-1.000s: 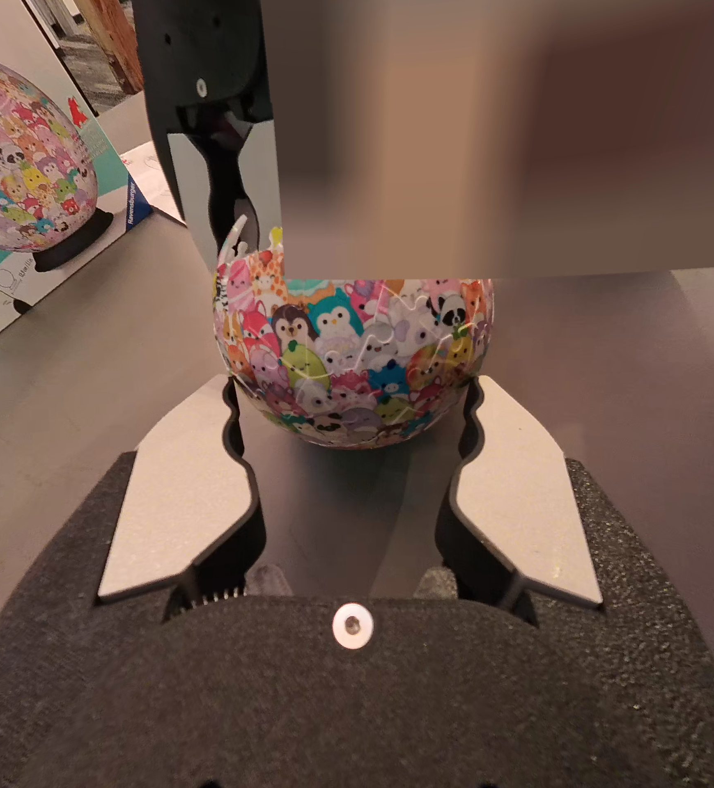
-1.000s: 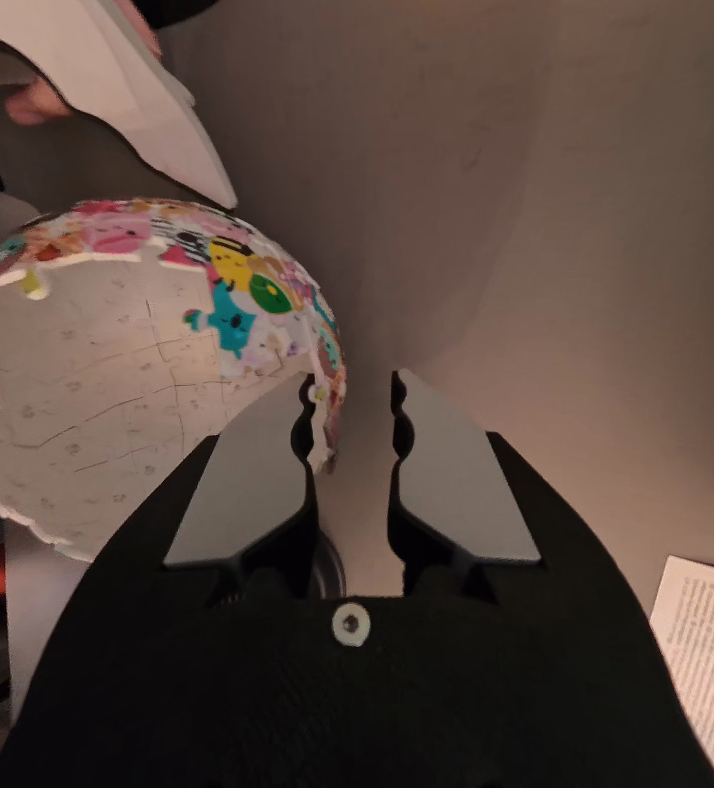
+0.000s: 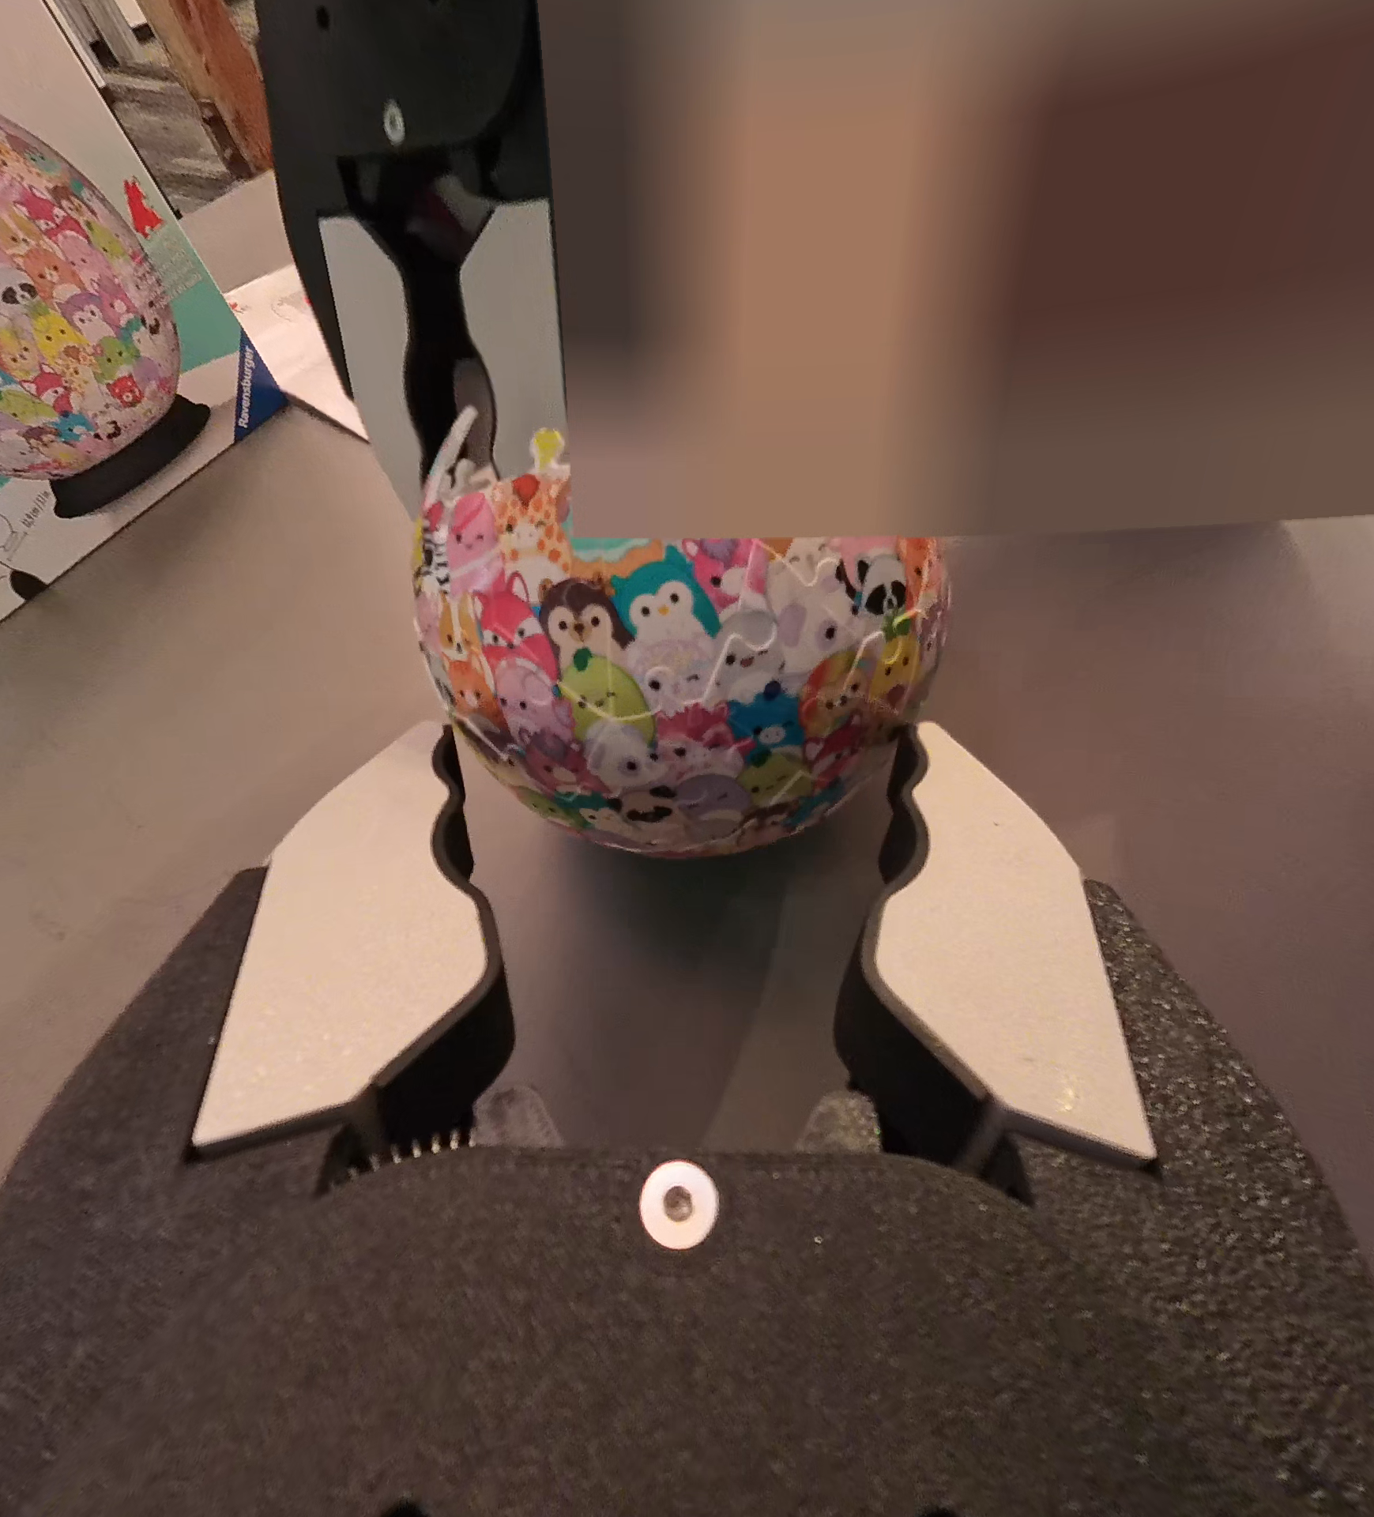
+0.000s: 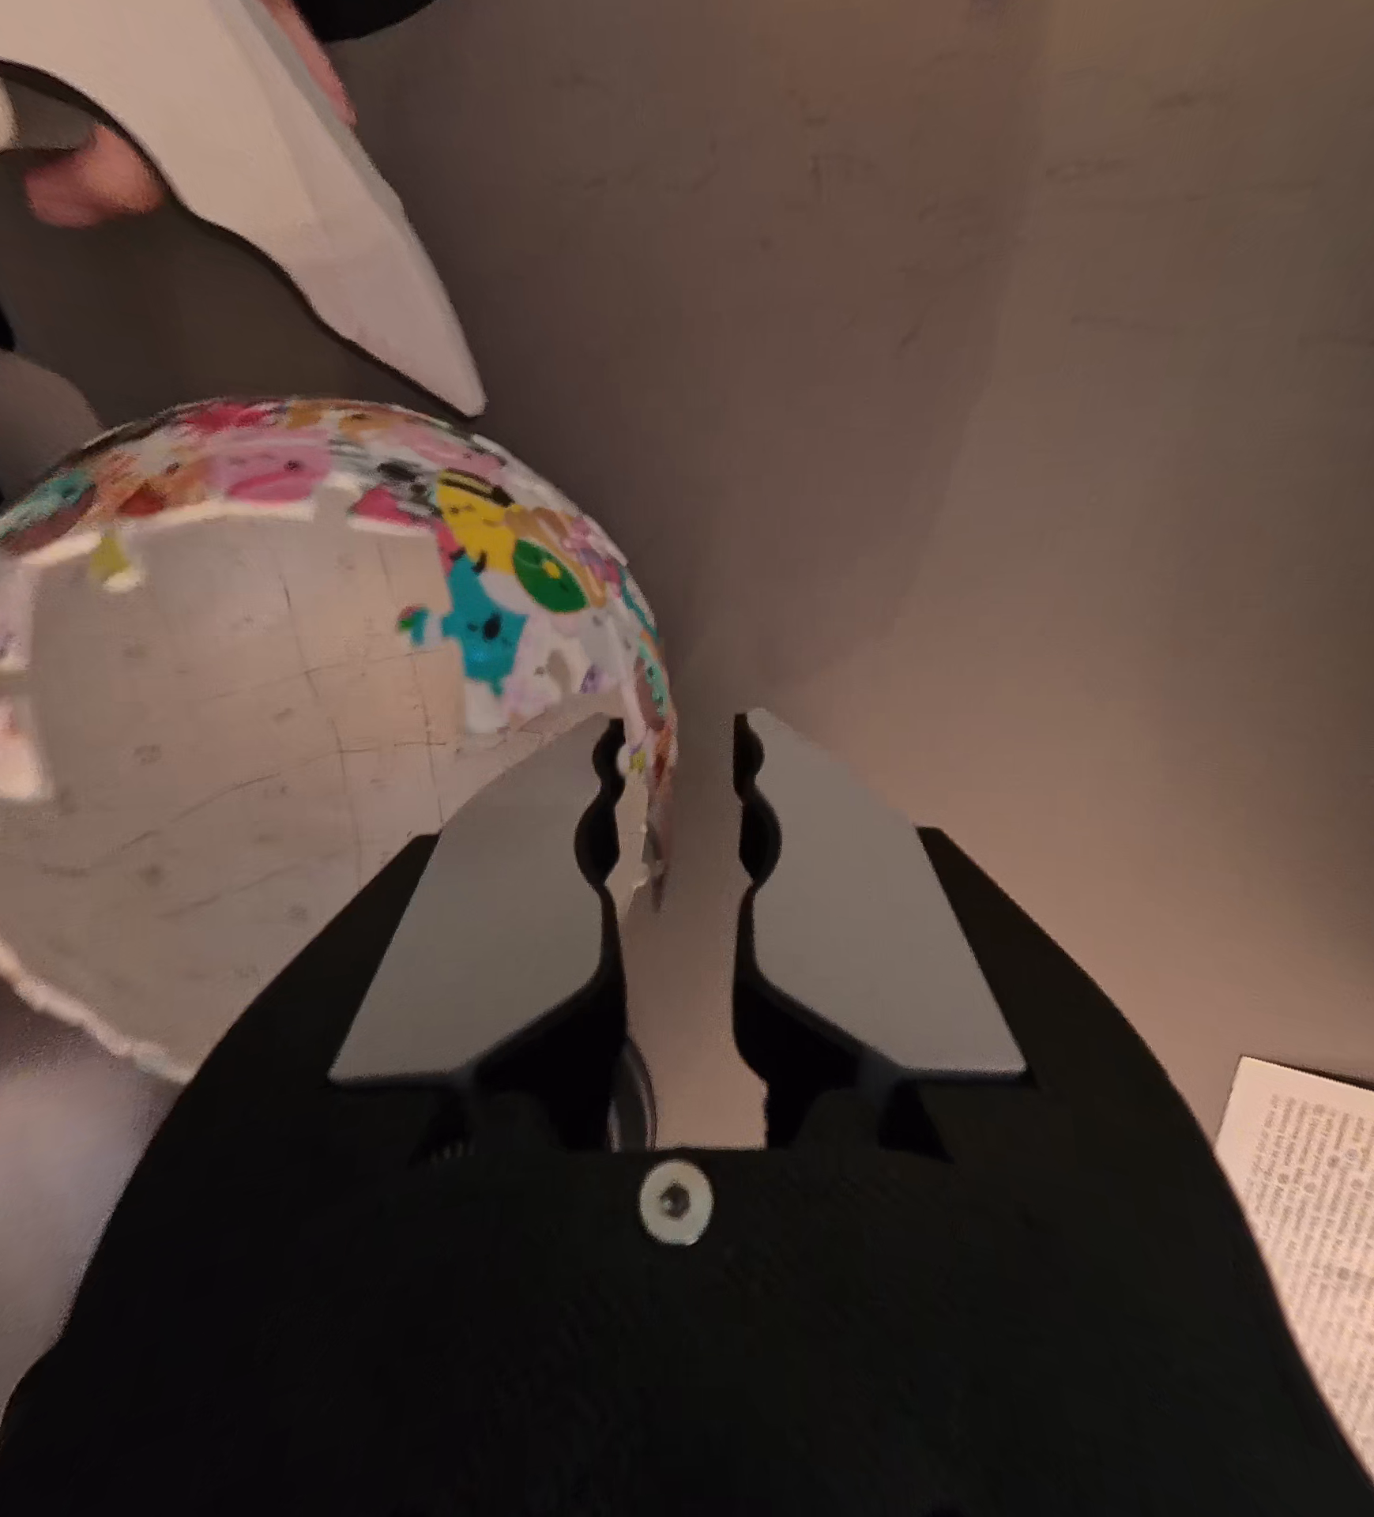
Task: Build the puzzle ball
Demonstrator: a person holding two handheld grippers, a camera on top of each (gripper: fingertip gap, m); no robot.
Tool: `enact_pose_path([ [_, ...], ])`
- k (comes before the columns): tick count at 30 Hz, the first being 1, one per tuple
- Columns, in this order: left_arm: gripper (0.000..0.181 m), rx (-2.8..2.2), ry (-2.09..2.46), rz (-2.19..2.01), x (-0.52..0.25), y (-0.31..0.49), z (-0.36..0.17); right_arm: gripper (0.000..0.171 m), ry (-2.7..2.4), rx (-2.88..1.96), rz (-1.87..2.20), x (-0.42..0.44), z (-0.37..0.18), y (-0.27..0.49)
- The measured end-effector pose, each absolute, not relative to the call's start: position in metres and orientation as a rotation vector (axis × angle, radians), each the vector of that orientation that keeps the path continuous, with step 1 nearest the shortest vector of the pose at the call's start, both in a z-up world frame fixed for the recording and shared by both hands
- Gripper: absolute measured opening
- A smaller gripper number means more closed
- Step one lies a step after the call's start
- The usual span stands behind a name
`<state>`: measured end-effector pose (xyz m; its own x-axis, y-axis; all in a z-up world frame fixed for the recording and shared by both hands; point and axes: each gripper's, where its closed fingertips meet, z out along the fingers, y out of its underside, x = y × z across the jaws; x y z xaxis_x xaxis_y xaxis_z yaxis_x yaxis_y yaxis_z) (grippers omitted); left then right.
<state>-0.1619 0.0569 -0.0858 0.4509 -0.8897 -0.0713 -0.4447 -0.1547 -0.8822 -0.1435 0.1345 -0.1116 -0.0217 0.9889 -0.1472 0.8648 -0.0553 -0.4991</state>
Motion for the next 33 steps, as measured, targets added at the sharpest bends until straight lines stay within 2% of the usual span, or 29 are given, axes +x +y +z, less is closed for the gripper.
enact_pose_path([
  [9,0.098,-1.763,1.139,-0.607,-0.159,0.058,-0.082,0.026,-1.933,-1.891,0.581,-0.122,-0.095,0.144],
  [18,0.098,-1.762,1.162,-0.610,-0.155,0.060,-0.080,0.024,-1.988,-1.687,0.667,-0.132,-0.090,0.138],
  [22,0.098,-1.759,1.199,-0.598,-0.152,0.061,-0.079,0.017,-2.034,-1.708,0.609,-0.126,-0.101,0.143],
  [33,0.105,-1.772,1.223,-0.668,-0.155,0.058,-0.077,0.020,-1.897,-1.814,0.793,-0.115,-0.103,0.139],
])
